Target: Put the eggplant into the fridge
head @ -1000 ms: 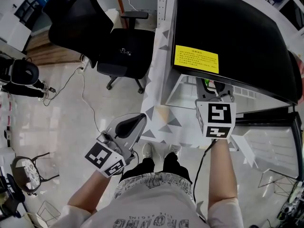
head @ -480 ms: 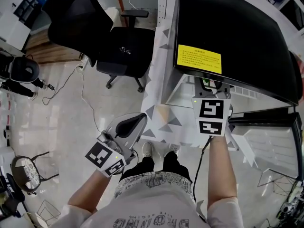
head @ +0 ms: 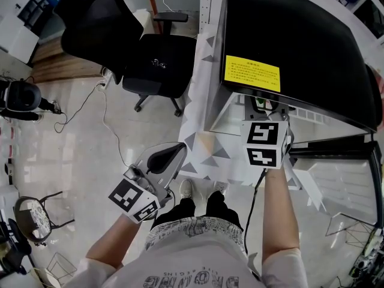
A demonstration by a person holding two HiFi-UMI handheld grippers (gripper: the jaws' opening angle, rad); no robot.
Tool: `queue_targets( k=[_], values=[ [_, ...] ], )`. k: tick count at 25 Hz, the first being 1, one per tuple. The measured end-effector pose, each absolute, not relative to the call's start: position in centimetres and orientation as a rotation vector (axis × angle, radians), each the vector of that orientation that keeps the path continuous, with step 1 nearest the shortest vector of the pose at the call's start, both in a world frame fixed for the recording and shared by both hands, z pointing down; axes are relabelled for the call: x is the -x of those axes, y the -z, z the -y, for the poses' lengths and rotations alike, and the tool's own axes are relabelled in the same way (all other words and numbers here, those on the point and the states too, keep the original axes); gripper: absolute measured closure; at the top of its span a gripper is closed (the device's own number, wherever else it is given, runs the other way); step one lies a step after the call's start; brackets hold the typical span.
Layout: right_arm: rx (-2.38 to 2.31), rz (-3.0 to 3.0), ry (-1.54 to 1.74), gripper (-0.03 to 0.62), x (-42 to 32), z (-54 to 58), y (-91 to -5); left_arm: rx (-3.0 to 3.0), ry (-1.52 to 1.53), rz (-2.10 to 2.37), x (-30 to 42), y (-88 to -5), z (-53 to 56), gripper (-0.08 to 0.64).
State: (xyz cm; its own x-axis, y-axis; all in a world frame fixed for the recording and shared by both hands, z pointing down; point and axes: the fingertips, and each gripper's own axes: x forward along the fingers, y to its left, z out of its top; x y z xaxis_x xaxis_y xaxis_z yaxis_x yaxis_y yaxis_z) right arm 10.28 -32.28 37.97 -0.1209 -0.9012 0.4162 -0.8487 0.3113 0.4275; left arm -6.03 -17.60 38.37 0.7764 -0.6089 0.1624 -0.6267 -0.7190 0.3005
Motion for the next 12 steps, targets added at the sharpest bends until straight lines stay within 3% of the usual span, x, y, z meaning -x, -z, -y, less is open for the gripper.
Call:
queue_targets(
  k=[12],
  values=[
    [-1.54, 1.98, 0.097, 0.457, -10.21, 32.2, -38.02, -2.634, -0.075, 0.953, 5.98, -38.18, 16.93, 0.552]
  ],
)
